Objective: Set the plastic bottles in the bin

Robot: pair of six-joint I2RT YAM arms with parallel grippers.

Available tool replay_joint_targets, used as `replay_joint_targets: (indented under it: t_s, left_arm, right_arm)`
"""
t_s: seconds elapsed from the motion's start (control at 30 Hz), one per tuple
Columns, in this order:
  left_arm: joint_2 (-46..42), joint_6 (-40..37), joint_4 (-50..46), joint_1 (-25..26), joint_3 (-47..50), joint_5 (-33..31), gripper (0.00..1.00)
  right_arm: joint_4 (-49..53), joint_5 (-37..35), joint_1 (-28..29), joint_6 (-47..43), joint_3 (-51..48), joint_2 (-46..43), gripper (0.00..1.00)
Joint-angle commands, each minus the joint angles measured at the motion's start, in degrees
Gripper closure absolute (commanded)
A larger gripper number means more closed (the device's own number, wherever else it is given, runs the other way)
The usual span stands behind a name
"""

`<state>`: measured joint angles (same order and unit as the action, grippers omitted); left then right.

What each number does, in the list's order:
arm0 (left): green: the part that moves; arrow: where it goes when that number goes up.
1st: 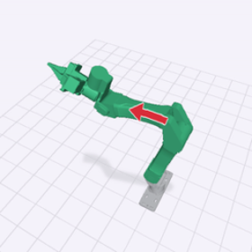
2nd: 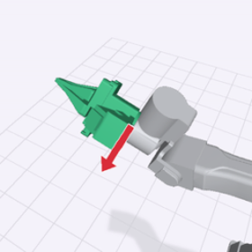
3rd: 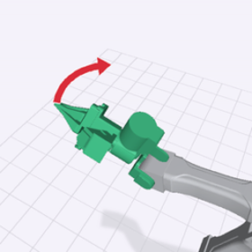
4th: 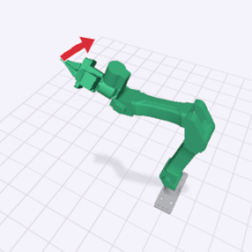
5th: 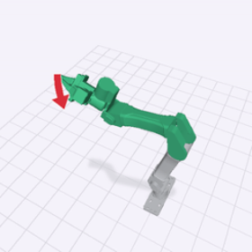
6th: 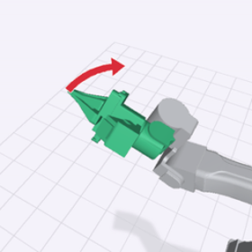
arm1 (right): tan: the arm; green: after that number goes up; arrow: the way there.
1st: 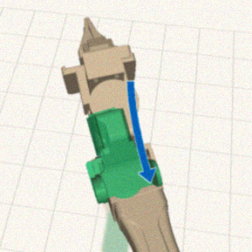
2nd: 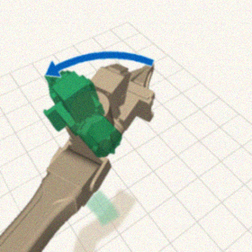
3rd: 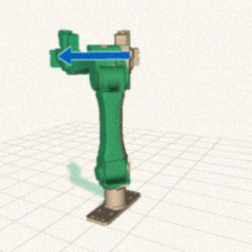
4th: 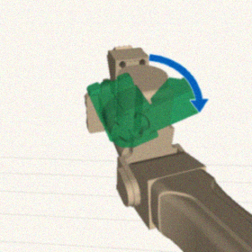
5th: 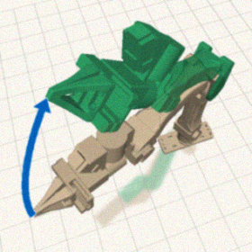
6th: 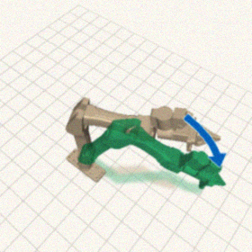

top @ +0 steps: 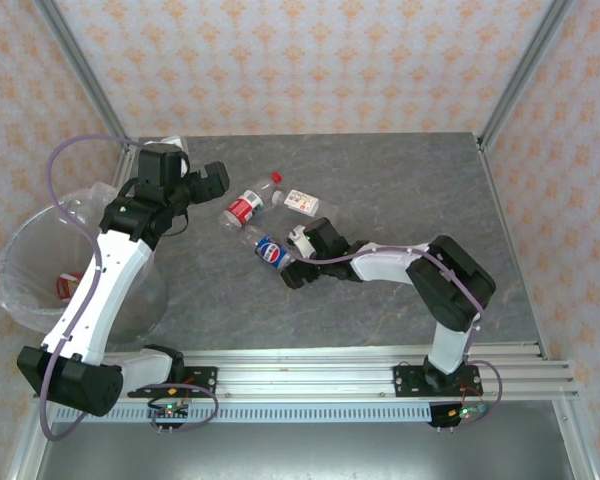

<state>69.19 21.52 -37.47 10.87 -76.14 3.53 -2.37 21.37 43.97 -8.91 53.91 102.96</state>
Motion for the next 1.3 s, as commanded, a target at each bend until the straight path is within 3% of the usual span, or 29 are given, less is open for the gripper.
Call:
replay_joint_targets:
  t_s: [0.0,0.23,0.77,1.07,1.27]
  left_arm:
    - [0.20,0.45,-2.50,0.27,-1.92,-2.12,0.00]
    - [1.43,1.13,-2.65,0.28,-1.91,-1.84,0.00]
    - [2.69,1.51,-3.30,0.20,-1.82,-2.17,0.00]
    - [2.47,3.10,-2.39,0.26,-1.34,-1.31,0.00]
    - [-0.73,3.51,6.49,1.22,3.35,4.46,0.00]
  right_arm:
    - [-0.68,-3.20,0.23,-3.12,1.22,1.23,0.15]
    - [0.22,-7.20,1.73,-6.80,1.56,2.99,0.21]
    - [-4.39,-6.38,1.74,-10.36,-4.92,-2.26,0.50]
    - [-9.81,-7.68,1.74,-7.98,-8.44,-7.22,0.52]
    - [-16.78,-9.59,1.74,-2.07,-10.23,-11.11,0.53]
